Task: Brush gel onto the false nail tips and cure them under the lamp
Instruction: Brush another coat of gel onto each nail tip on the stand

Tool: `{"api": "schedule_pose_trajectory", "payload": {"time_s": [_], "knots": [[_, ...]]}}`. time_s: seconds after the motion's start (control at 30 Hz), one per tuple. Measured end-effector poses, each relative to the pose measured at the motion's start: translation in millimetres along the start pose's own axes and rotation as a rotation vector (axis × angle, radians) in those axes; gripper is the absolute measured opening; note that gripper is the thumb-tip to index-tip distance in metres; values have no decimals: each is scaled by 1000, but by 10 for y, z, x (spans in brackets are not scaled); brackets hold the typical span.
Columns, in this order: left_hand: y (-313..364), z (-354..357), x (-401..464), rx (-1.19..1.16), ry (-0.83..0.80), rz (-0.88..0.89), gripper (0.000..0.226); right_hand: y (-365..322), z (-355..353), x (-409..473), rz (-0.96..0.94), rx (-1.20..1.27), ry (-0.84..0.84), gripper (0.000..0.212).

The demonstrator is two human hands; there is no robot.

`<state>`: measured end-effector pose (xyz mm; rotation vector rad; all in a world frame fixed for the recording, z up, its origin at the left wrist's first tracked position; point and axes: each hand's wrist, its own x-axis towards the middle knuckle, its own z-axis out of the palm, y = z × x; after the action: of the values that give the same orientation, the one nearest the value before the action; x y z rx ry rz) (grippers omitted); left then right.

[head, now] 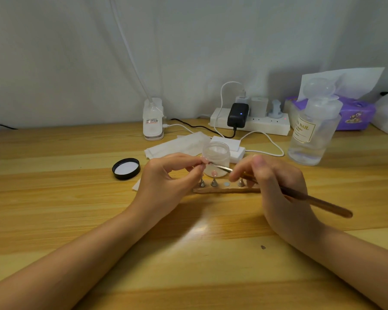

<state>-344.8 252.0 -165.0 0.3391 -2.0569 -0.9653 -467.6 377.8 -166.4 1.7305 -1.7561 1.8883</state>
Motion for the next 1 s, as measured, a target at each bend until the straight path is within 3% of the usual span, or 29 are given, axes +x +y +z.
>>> {"api": "schedule_pose_trajectory", "payload": {"time_s": [0.77,1.0], "knots": [[-21,22,10,59,-43,82,26,21,13,16,42,14,-61,38],[-18,19,9,64,-56,76,21,27,-32,-1,0,95,21,38]]}}
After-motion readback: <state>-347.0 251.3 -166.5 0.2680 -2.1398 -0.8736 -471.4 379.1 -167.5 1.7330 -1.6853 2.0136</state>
